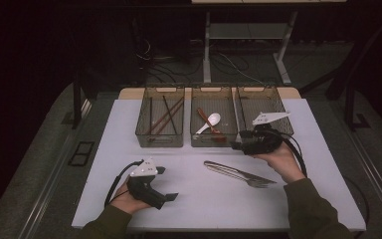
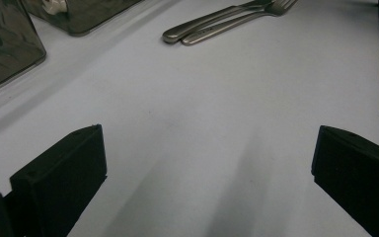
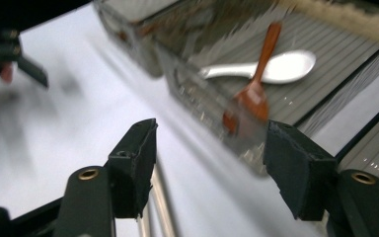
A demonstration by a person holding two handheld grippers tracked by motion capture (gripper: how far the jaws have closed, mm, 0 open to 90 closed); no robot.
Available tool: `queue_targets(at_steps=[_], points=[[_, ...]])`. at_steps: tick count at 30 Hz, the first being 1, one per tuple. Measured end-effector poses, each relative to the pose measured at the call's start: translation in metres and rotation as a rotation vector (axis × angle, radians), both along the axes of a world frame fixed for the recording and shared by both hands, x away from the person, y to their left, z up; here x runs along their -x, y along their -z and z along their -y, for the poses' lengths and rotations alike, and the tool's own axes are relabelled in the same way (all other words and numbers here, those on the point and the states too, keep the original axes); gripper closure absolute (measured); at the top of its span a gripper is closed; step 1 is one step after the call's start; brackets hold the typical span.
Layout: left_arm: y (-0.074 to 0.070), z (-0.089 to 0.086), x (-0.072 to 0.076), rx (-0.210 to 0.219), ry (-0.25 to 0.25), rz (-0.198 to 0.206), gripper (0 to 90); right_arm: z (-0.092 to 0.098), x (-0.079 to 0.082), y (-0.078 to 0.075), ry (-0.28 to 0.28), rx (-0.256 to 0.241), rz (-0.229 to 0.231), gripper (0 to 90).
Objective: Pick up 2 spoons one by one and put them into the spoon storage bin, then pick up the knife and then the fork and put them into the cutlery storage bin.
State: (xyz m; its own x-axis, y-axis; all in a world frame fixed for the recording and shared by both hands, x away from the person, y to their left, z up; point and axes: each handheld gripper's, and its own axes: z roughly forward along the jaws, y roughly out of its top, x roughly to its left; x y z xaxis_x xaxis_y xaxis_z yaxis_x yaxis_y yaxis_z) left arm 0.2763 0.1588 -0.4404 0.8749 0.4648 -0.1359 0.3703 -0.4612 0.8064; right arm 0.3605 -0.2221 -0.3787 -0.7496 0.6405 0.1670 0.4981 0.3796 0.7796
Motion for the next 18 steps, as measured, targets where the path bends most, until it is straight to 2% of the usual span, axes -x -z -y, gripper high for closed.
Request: queue_targets(at_steps=[8,11,15,18], points=[[-0.001,0.0,0.002,0.004,-0.007,0.005,0.0,0.006,0.02,0.009,-0.046,0.036,-0.027,42.4],[-0.001,-0.001,0.002,0.001,-0.007,0.004,0.0,0.003,0.028,0.013,-0.081,0.107,-0.019,49.8],[-0.001,-0.002,0.002,-0.002,-0.005,0.005,0.0,0.0,0.035,0.017,-0.134,0.173,-0.038,59.6],[-0.001,-0.002,0.002,0.004,-0.01,0.004,0.0,-0.003,0.039,0.019,-0.171,0.214,-0.057,63.0]])
